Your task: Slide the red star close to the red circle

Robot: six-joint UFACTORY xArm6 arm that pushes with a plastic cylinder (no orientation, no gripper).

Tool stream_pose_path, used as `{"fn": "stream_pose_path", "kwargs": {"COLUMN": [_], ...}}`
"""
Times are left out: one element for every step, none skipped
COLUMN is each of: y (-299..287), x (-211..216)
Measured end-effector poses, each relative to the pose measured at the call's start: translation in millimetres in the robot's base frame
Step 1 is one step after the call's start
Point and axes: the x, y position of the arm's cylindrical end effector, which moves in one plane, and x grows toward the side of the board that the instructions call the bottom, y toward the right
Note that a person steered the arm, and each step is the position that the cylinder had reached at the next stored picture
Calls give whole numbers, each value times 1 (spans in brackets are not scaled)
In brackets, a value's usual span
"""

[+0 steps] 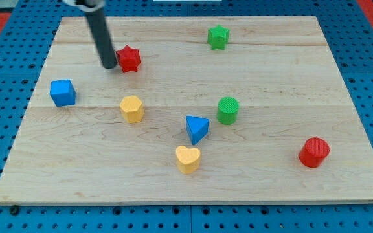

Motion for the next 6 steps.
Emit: {"fn": "stream_pose_path", "kwargs": {"y": [16,-25,23,86,118,104], "x": [-30,-51,-47,-18,-15,-26]}}
